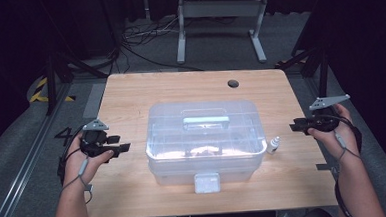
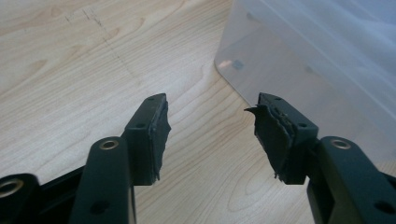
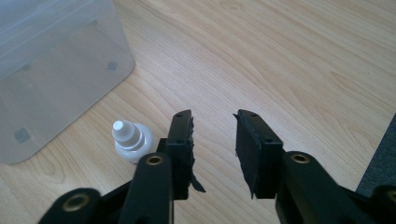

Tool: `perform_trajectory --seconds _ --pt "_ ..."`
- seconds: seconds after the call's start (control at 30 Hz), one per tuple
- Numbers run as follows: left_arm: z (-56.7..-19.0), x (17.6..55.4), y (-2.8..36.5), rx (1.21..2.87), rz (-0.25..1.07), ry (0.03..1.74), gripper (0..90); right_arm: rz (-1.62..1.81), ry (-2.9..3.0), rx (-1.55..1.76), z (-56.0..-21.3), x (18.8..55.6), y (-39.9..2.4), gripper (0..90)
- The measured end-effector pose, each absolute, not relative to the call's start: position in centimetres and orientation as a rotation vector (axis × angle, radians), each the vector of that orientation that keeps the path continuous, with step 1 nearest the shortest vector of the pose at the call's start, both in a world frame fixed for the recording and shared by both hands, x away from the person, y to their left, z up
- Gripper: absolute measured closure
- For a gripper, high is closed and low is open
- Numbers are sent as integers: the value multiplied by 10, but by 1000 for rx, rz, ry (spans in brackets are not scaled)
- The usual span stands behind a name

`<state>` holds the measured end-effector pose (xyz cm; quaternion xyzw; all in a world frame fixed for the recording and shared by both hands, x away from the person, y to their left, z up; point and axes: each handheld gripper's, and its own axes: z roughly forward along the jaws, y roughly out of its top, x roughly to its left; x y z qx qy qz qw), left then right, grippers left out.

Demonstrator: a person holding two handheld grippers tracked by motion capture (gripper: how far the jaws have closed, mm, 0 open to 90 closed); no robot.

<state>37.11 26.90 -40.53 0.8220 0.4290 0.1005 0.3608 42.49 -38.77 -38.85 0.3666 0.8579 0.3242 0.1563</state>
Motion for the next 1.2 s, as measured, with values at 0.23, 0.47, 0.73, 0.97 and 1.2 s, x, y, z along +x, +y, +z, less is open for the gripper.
perform_trajectory --seconds 0.23,0.47,0.73,0.97,1.2 --pt "-394 370 265 2123 271 1065 505 968 2435 1025 -387 421 -391 723" --pt "-398 374 266 2130 239 1040 528 1004 2475 1052 -391 420 -388 709" --pt "-391 370 259 2105 263 986 524 1047 2491 1080 -390 423 -383 710" --pt "-365 371 256 2056 280 931 539 1041 2484 1071 -389 421 -381 710" --pt "-346 372 245 2052 247 887 565 1049 2476 1082 -388 416 -386 717"
